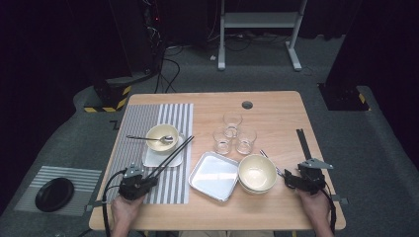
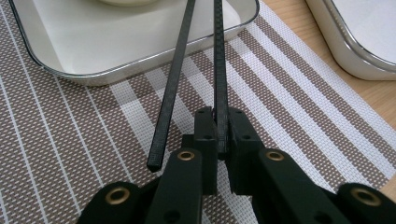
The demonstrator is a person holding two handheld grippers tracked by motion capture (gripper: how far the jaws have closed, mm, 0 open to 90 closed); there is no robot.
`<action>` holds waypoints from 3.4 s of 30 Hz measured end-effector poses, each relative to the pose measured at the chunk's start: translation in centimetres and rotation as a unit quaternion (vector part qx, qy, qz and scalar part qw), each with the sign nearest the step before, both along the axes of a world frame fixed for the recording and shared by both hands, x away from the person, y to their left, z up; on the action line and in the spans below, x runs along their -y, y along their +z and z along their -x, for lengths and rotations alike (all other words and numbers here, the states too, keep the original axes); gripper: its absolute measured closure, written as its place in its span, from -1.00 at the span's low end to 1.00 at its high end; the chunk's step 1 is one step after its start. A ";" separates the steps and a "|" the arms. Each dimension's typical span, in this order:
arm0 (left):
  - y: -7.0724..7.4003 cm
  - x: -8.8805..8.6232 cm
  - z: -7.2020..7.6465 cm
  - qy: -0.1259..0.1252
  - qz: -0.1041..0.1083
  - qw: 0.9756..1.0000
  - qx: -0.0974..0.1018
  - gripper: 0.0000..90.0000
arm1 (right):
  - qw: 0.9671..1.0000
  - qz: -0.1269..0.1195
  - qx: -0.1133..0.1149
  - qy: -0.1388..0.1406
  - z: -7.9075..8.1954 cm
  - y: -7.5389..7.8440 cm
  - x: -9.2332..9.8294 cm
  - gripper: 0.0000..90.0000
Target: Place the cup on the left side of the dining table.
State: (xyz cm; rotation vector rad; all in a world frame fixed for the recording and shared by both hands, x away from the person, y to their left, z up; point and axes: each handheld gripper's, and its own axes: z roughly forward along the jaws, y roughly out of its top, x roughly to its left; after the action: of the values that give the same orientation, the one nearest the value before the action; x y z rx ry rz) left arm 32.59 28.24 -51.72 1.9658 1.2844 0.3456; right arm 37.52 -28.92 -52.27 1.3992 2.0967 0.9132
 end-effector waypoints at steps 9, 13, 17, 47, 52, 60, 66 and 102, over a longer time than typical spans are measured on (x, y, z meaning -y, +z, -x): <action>0.0 0.0 -0.1 0.005 -0.003 1.000 -0.003 0.85 | 1.000 0.000 0.000 0.000 0.0 0.0 0.0 -0.13; 0.0 0.0 -0.1 0.006 -0.005 1.000 -0.004 0.83 | 1.000 0.000 0.000 0.000 0.0 0.0 0.0 -0.13; 0.0 -0.1 0.0 0.007 -0.004 1.000 -0.004 0.80 | 1.000 0.000 0.000 0.000 0.0 0.0 0.0 -0.13; 1.3 0.2 0.3 0.007 0.016 0.999 0.035 0.56 | 1.000 0.000 0.000 0.000 0.0 0.0 0.0 -0.13; 1.6 0.5 0.1 0.006 0.014 0.999 0.038 0.44 | 1.000 -0.001 -0.001 -0.001 0.0 0.0 0.0 -0.13; 2.1 0.8 -0.1 0.021 0.017 0.999 0.047 0.21 | 1.000 -0.001 -0.001 -0.001 0.0 0.0 0.0 -0.13; 2.5 0.9 -0.6 0.025 0.025 0.998 0.060 -0.04 | 1.000 0.000 0.000 0.000 0.0 0.0 0.0 -0.13; 3.2 4.3 -4.1 0.083 -0.035 0.995 0.046 -0.11 | 1.000 0.000 -0.001 -0.001 0.0 0.0 0.0 -0.14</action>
State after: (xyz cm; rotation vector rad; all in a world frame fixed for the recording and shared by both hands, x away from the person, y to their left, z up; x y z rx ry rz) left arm 36.66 23.94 -48.48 1.8825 1.3963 0.5625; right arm 37.48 -28.90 -52.27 1.4022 2.0955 0.9123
